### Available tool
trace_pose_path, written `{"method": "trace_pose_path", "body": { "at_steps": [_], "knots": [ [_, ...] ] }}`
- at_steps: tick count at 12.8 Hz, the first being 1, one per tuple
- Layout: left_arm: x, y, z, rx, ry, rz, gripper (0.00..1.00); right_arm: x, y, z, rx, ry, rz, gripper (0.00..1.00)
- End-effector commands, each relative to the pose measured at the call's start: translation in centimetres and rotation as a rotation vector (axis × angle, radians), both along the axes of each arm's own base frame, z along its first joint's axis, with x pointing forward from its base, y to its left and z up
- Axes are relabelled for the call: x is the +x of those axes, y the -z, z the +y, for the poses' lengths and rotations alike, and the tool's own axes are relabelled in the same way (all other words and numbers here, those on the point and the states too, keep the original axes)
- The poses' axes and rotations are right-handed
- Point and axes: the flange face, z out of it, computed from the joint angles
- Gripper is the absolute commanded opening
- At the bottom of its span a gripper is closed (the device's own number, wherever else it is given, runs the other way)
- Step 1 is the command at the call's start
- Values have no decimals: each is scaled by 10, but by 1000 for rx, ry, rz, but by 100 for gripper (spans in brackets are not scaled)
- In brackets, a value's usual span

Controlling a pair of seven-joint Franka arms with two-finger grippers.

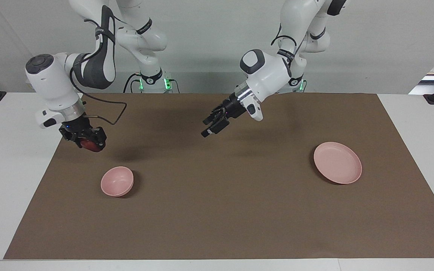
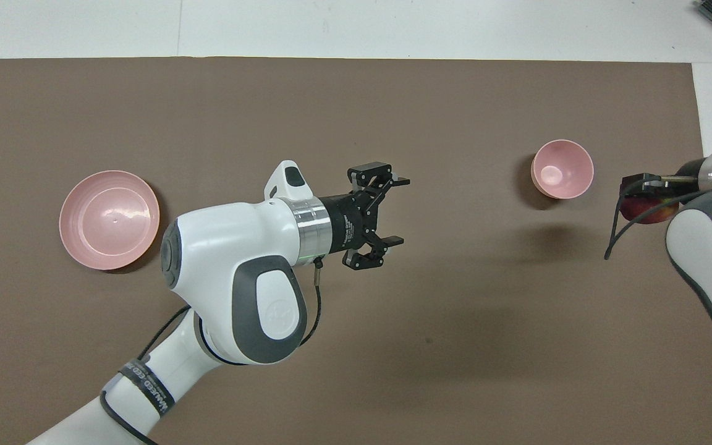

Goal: Move apple from plate to bowl
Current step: 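Carry the apple with the right gripper over the small pink bowl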

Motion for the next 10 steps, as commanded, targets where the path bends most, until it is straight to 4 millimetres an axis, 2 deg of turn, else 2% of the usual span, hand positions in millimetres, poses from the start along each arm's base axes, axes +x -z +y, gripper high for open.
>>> {"method": "trace_pose_path", "body": {
  "at_steps": [1,4,8,10],
  "knots": [
    [7,4,26,89,75,3,100,24,-2,16,-51,-1,-27,0],
    [20,10,54,217,174,-3,100,35,9,49,-42,-25,-70,0],
    [38,13,93,373,264,-2,100,53,30,59,-94,-98,-132,0],
    [48,13,106,469,319,-23,100,56,46,71,-99,-122,-108,0]
  ]
}}
